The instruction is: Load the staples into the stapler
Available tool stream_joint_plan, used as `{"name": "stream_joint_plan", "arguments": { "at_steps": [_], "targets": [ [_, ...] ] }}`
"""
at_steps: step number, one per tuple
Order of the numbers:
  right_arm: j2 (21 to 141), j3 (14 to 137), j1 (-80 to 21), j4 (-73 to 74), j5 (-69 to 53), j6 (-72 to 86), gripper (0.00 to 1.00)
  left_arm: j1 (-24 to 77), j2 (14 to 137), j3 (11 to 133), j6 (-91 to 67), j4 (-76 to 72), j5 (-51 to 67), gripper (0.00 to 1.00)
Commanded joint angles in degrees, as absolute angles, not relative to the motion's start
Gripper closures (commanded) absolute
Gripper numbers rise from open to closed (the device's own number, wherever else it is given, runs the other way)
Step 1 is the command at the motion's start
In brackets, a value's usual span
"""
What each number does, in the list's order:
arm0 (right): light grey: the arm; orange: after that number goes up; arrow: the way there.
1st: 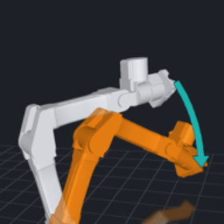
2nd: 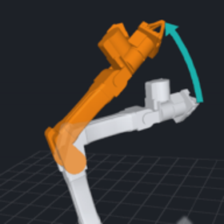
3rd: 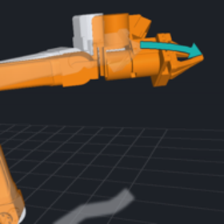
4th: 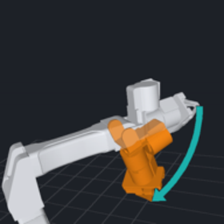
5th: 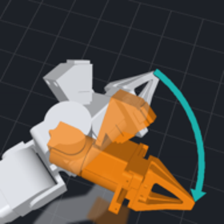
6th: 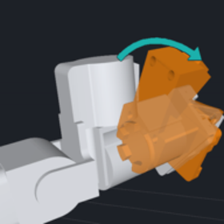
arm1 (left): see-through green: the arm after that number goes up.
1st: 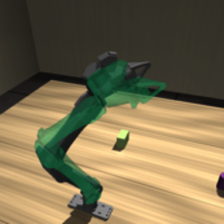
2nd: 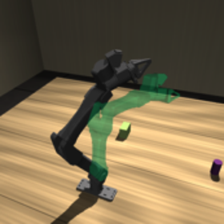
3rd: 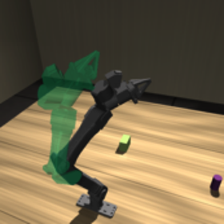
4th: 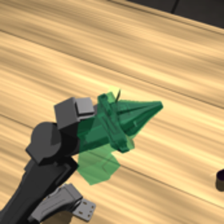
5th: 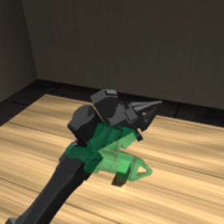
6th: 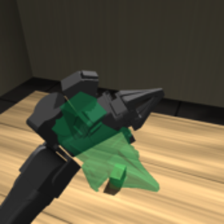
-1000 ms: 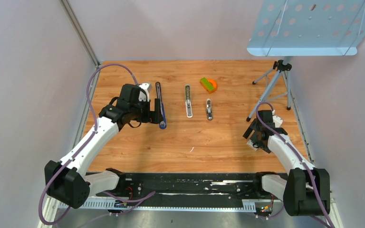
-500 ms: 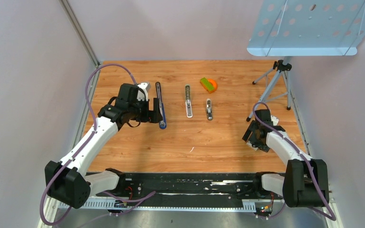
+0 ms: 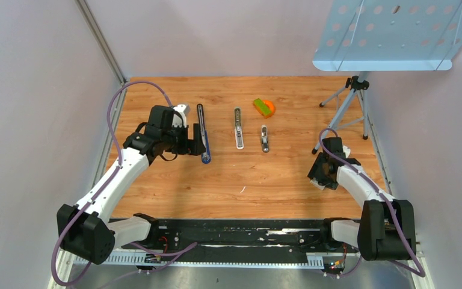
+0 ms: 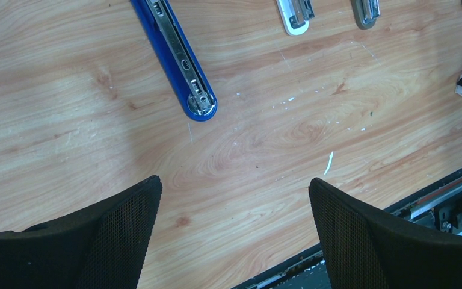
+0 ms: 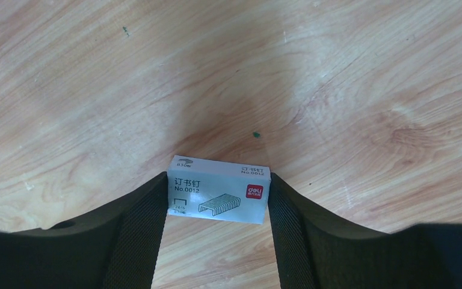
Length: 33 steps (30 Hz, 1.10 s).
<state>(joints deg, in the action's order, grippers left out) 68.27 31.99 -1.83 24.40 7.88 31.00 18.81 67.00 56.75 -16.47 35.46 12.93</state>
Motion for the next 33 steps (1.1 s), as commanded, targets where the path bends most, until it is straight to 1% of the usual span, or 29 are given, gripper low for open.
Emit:
{"name": "stream_joint_plan", "arguments": {
  "at_steps": [1, 6, 12, 16, 22, 27, 30, 33],
  "targets": [
    [68.06, 32.82, -2.93, 25.68, 5.29, 30.78, 0.39, 18.13, 66.56, 55.99, -16.25, 34.02, 14.18, 0.07],
    [68.77, 34.29, -8.58, 25.64, 6.3, 30.64, 0.41, 17.93, 66.28, 55.8, -16.17, 33.83, 14.59, 0.07],
    [71.16, 38.57, -21.5, 25.43, 9.73, 31.25, 0.41, 17.42, 65.32, 55.75, -16.15, 33.15, 15.88, 0.08],
    [75.02, 41.92, -30.65, 24.43, 9.72, 29.95, 0.42, 17.31, 60.95, 53.46, -16.91, 28.51, 17.91, 0.12],
    [80.48, 46.08, -40.25, 22.5, 7.11, 25.7, 0.42, 17.31, 58.44, 50.78, -17.13, 25.11, 19.0, 0.14],
    [82.82, 46.19, -44.79, 19.35, 1.19, 22.44, 0.41, 17.31, 57.04, 49.41, -17.96, 21.27, 24.14, 0.17],
    [83.68, 45.59, -45.58, 17.19, -4.56, 20.06, 0.4, 17.4, 55.27, 47.91, -19.16, 17.18, 26.94, 0.2],
    [83.53, 44.95, -45.77, 15.72, -8.19, 17.55, 0.38, 17.45, 52.85, 46.04, -18.97, 14.61, 27.18, 0.21]
  ]
}}
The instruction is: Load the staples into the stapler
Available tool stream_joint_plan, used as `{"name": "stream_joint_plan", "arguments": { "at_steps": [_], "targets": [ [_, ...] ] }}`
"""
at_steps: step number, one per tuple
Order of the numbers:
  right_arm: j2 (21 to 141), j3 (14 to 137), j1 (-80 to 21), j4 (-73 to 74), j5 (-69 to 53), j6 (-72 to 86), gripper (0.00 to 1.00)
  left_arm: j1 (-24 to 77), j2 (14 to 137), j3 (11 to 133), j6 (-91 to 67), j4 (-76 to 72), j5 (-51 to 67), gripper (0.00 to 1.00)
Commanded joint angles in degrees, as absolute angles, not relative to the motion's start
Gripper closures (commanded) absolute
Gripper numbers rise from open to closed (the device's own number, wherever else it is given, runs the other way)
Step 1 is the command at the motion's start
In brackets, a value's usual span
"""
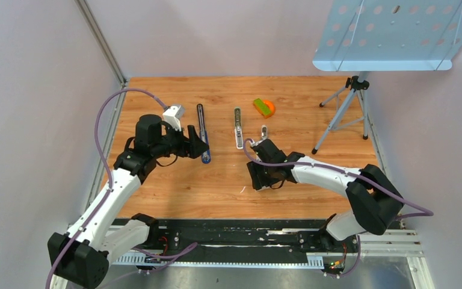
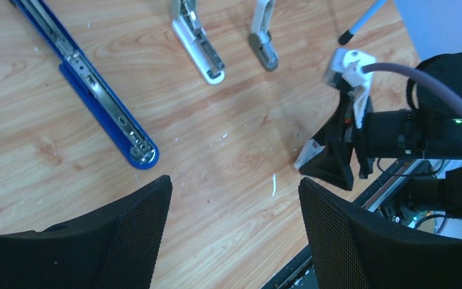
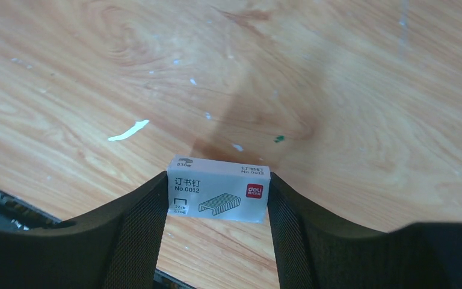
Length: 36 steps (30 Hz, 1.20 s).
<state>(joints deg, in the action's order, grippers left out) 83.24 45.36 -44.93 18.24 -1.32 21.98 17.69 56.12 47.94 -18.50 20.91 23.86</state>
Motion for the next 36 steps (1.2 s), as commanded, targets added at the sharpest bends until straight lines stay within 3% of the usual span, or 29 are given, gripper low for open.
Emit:
{"name": "stream_joint_plan", "arguments": {
  "at_steps": [1, 8, 11, 18, 30, 36],
  "targets": [
    [83.08, 44.49, -45.74, 15.05, -9.2, 16.67, 0.37, 17.67, 52.06, 45.59, -18.72, 13.81, 27.58, 0.21],
    [79.03, 43.46, -45.11, 15.45, -8.64, 13.16, 0.21, 24.26, 48.99, 43.81, -15.74, 10.26, 21.84, 0.22],
    [77.05, 43.1, -42.95, 15.9, -10.5, 13.44, 0.2, 28.15, 49.85, 43.55, -14.66, 8.53, 19.62, 0.24],
    [72.02, 40.08, -32.89, 13.95, -22.57, 14.83, 0.29, 38.08, 53.93, 43.77, -12.74, 4.51, 13.34, 0.26],
    [75.11, 34.29, -19.28, 5.37, -37.88, 18.17, 0.62, 49.31, 71.71, 45.09, -8.51, 0.26, -1.88, 0.33],
    [78.49, 33.29, -16.68, 2.79, -41.14, 19.86, 0.67, 53.57, 81.61, 46.47, -6.79, -2.91, -2.6, 0.33]
  ]
}}
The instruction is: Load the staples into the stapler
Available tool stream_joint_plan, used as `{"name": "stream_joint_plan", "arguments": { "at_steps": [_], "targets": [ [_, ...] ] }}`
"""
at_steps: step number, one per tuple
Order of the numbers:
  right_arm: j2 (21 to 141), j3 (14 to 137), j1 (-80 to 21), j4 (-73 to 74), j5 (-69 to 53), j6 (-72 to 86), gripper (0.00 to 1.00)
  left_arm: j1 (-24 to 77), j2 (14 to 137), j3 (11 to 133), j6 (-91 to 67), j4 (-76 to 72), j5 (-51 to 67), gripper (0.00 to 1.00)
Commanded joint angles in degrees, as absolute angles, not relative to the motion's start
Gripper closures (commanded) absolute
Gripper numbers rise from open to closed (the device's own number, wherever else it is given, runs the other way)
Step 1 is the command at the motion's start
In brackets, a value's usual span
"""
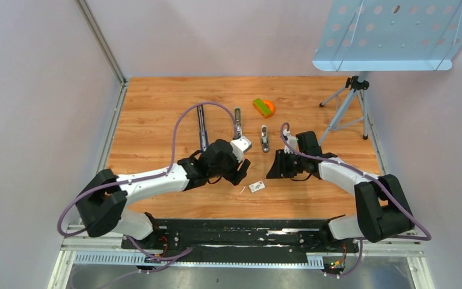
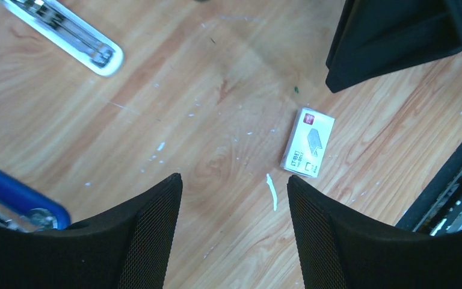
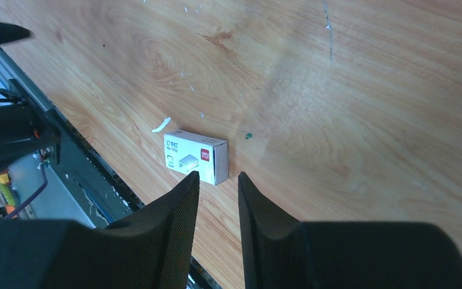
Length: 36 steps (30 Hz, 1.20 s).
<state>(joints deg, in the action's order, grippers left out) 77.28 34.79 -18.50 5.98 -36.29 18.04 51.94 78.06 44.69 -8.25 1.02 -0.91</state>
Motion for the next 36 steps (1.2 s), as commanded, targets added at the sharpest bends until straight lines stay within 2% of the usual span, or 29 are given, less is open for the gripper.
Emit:
{"name": "stream_joint_plan", "arguments": {
  "at_steps": [1, 7, 18, 36],
  "targets": [
    [78.87, 32.86, -16.29, 1.82, -41.96, 20.24, 0.67, 53.79, 82.62, 46.35, -7.37, -4.06, -1.2, 0.33],
    [81.87, 31.28, -15.06, -3.43, -45.62, 22.66, 0.71, 57.18, 88.03, 45.98, -7.4, -7.77, -1.95, 0.34],
    [83.46, 30.26, -14.96, -5.82, -46.21, 23.31, 0.67, 60.04, 93.31, 47.36, -7.51, -9.51, -0.35, 0.3],
    [84.51, 28.22, -14.94, -7.32, -48.11, 23.08, 0.68, 61.02, 97.59, 47.99, -7.13, -11.08, 0.96, 0.35]
  ]
}}
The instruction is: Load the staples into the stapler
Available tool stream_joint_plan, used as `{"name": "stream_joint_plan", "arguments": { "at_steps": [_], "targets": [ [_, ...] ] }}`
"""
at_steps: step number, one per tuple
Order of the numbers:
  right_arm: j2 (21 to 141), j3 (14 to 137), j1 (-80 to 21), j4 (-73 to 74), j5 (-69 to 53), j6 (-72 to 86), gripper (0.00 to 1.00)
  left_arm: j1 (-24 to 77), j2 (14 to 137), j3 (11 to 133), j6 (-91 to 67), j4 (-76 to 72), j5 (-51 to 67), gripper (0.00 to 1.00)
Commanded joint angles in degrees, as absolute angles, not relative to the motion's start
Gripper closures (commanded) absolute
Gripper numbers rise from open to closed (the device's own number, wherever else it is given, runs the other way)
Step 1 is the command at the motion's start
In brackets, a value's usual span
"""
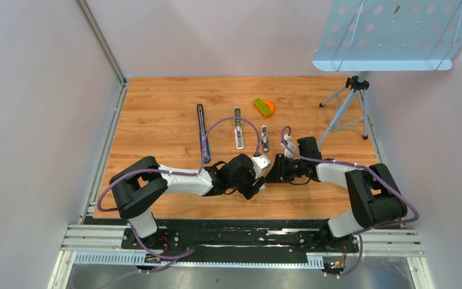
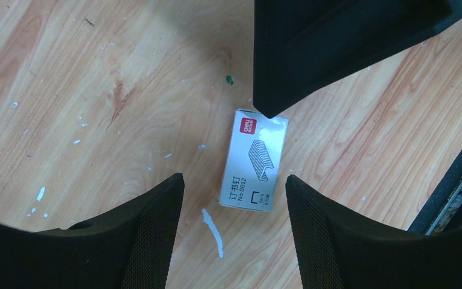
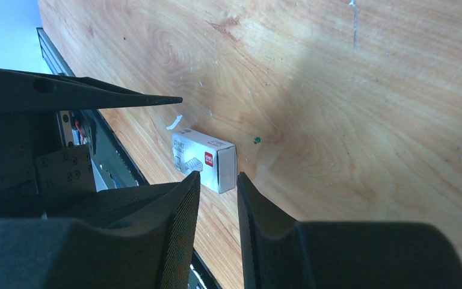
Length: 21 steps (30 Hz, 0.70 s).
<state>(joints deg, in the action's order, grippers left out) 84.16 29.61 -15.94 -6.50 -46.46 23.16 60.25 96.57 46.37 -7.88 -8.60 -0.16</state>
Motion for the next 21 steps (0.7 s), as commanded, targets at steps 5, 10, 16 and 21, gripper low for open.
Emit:
{"name": "stream_joint_plan", "arguments": {
  "at_steps": [5, 10, 16, 21],
  "targets": [
    [85.22, 28.05, -14.95, -8.66, -49.41, 23.33, 0.68, 61.41, 98.79, 48.58, -6.52, -10.51, 0.89, 0.38],
    [86.22, 27.61, -14.95, -10.49, -50.63, 23.92, 0.69, 61.62, 99.54, 48.69, -6.24, -10.41, 0.91, 0.41],
    [87.57, 27.27, -14.97, -12.31, -51.71, 24.51, 0.71, 61.61, 100.05, 48.52, -5.98, -10.58, 1.14, 0.47],
    [88.55, 27.16, -14.94, -13.56, -52.46, 25.09, 0.73, 61.62, 100.24, 48.52, -5.8, -10.8, 1.13, 0.48]
  ]
}}
